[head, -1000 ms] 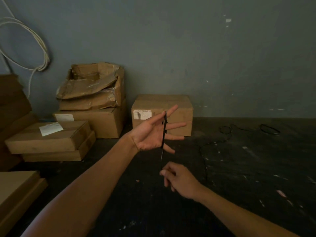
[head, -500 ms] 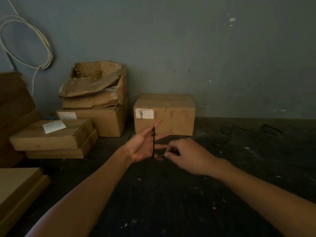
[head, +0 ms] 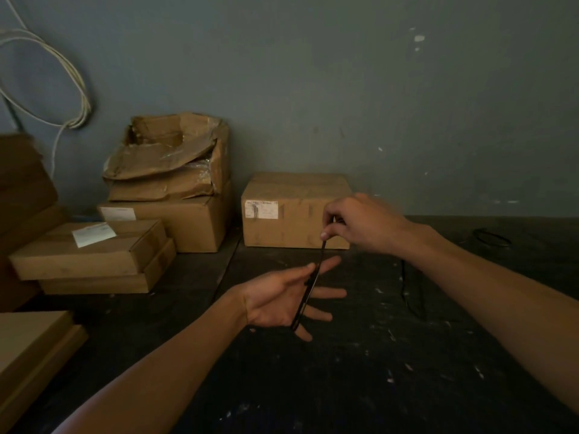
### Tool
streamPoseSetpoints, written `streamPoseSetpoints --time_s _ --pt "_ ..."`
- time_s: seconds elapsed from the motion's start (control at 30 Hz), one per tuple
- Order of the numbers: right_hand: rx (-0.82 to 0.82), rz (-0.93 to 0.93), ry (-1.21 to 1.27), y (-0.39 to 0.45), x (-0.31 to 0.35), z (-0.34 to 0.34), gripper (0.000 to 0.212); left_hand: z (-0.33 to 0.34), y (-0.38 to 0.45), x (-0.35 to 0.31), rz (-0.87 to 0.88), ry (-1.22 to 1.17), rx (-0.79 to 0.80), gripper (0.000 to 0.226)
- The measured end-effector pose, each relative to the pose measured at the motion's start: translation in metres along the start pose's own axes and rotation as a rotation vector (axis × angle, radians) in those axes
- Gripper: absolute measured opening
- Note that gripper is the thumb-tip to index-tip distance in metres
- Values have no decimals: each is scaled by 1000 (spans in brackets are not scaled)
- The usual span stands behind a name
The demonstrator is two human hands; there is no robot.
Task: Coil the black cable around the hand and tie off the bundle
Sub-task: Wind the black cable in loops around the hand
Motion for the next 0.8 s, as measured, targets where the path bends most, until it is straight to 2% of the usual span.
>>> streamPoseSetpoints --time_s 0.1,0.27,0.37,0.5,0.8 --pt "-1 -1 42 1 -9 7 17 5 -2 -3 2 -22 63 44" --pt "-37 101 356 1 -39 23 5 13 -8 -13 79 -113 168 48" --pt "-78 184 476 -9 -51 44 11 13 -10 -25 146 -168 179 48" --pt "-59 259 624 -37 -45 82 20 9 -8 -38 229 -173 130 47" --pt "137 523 978 -87 15 127 18 -10 -7 -46 292 -332 -14 47"
Point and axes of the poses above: each hand's wrist, its own y-axis towards the middle knuckle, its own z-axis out of the palm, x = y × z, the point moved 2 cm from there along y, towards the middle knuckle, and after that the axes turned 12 degrees about -x, right-handed, at the moved point
